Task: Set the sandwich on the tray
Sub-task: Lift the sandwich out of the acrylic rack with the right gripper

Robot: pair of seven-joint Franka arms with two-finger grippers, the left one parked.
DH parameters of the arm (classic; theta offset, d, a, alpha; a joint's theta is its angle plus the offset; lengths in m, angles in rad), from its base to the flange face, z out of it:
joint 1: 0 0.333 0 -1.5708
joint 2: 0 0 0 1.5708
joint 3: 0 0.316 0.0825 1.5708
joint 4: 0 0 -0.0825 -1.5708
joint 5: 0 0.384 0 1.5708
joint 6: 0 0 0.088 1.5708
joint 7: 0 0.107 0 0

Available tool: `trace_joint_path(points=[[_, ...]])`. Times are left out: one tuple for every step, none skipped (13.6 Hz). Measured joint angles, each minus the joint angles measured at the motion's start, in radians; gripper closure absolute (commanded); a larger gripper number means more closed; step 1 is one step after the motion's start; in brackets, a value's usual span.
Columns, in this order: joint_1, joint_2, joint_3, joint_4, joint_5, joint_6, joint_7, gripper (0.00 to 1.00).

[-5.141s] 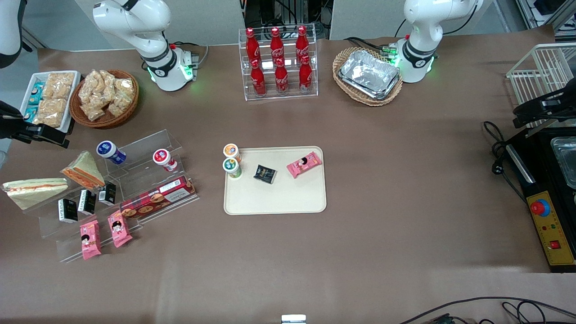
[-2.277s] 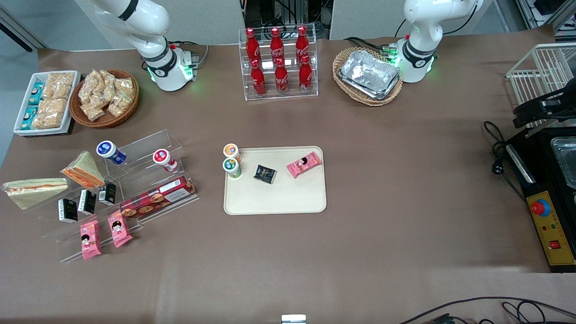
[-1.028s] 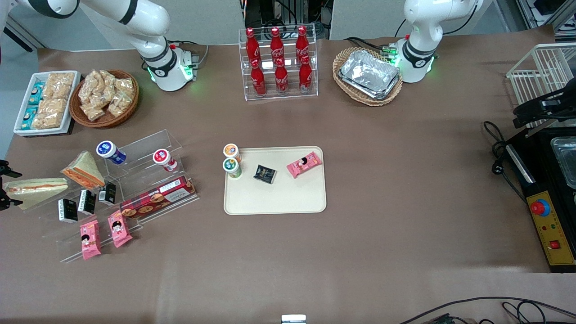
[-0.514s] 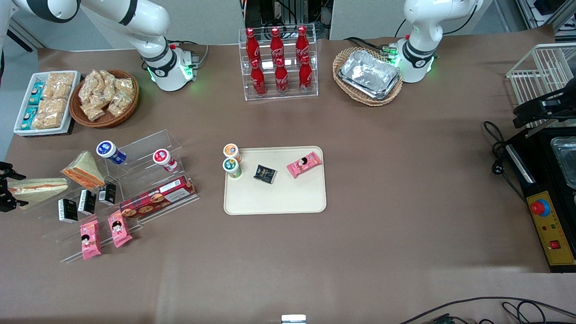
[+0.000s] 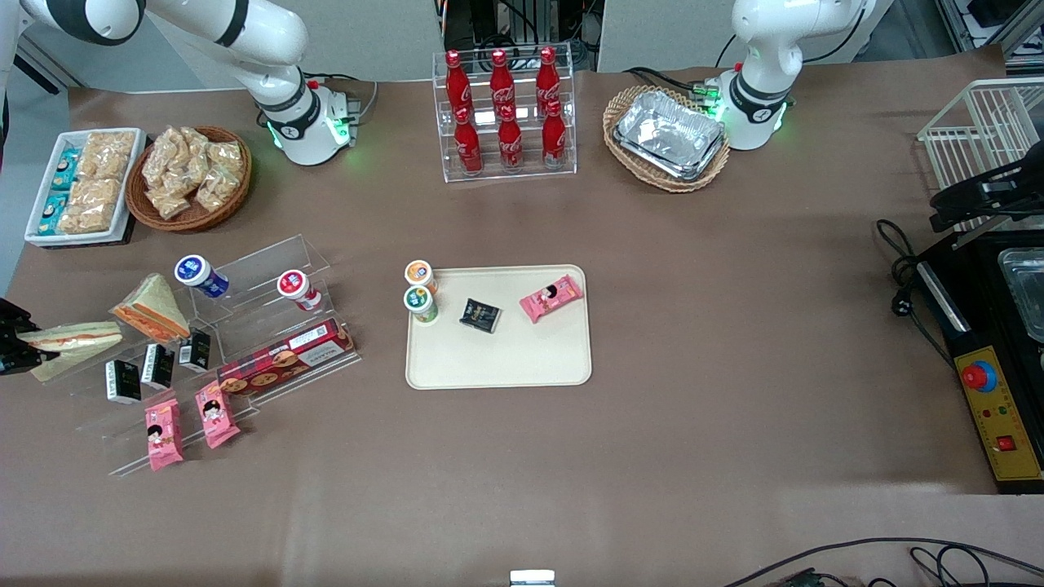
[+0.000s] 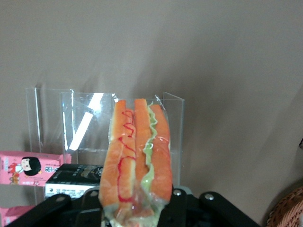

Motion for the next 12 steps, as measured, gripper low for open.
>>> trace_joint_path(points=[[-0.002, 0.0, 0.0, 0.0, 0.0, -0.004, -0.018, 1.0], [-0.007, -0.002, 0.0, 0.002, 0.0, -0.014, -0.033, 1.0], [-0.012, -0.006, -0.001, 0.007, 0.0, -0.028, -0.043, 1.0], [-0.014, -0.019, -0.002, 0.017, 0.0, -0.049, -0.052, 1.0], [-0.014, -0.041, -0.002, 0.028, 0.0, -0.074, -0.056, 1.0], [-0.013, -0.073, 0.0, 0.036, 0.0, -0.102, -0.062, 1.0], [-0.013, -0.11, 0.004, 0.042, 0.0, -0.129, -0.069, 1.0], [-0.012, -0.148, 0.008, 0.045, 0.0, -0.153, -0.071, 1.0], [-0.008, -0.188, 0.012, 0.047, 0.0, -0.178, -0.072, 1.0], [0.003, -0.224, 0.014, 0.048, 0.0, -0.201, -0.072, 1.0], [0.024, -0.258, 0.016, 0.048, 0.0, -0.224, -0.071, 1.0], [0.052, -0.287, 0.017, 0.048, 0.0, -0.246, -0.053, 1.0]])
